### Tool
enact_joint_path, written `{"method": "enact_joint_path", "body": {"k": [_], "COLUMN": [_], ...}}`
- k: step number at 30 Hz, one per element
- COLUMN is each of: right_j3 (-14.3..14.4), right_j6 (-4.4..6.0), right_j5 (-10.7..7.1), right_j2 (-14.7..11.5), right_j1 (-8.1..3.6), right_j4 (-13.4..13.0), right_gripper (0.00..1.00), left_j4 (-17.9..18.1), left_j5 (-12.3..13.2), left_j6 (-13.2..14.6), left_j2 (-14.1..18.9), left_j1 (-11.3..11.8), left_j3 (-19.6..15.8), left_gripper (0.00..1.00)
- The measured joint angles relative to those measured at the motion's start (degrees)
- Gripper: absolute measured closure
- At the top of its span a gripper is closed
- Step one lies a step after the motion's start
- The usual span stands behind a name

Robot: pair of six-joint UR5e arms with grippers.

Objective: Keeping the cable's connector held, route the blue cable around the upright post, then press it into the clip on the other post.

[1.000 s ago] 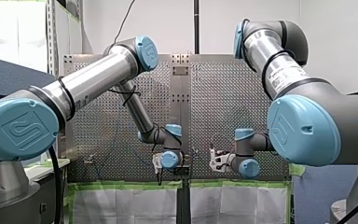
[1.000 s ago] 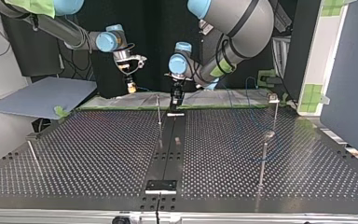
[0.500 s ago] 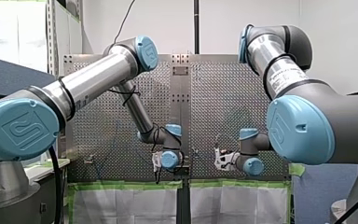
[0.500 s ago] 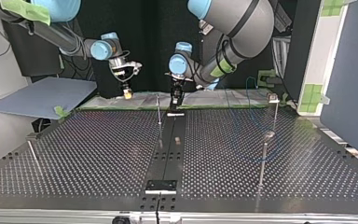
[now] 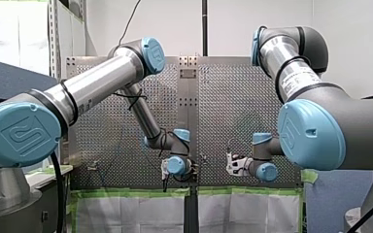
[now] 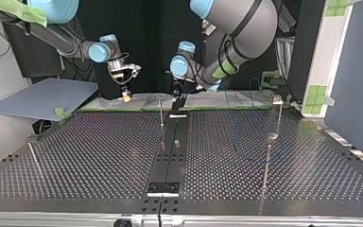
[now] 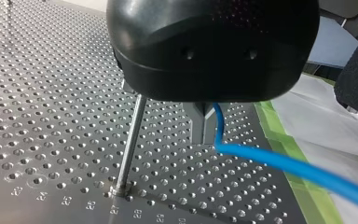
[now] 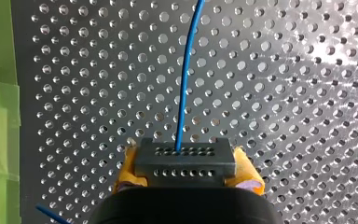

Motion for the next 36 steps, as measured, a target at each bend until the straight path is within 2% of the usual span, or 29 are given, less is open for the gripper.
{"method": "enact_joint_path", "body": {"k": [8, 20, 27, 36], "right_j3": [-0.17, -1.31, -2.74, -3.89], "right_j6": [0.2, 1.04, 1.82, 2.28], "right_j5": [0.0, -0.12, -0.2, -0.39], "right_j2": [0.05, 0.13, 0.19, 0.3], "right_j1": [-0.33, -0.88, -1.3, -1.99], "right_j4": [0.05, -0.1, 0.06, 0.04], "right_gripper": [1.0, 1.0, 1.0, 1.0], "left_j4": [-2.24, -3.51, -4.63, -4.78], "left_j5": [1.36, 4.5, 5.57, 5.91], "left_j6": [-0.11, -1.66, -2.13, -2.23], "left_j2": [-0.02, -0.02, -0.02, -0.03], "left_j1": [0.88, 2.91, 3.62, 4.16], "left_j3": [2.41, 3.3, 4.51, 5.49], "left_gripper": [1.0, 1.0, 1.0, 1.0]}}
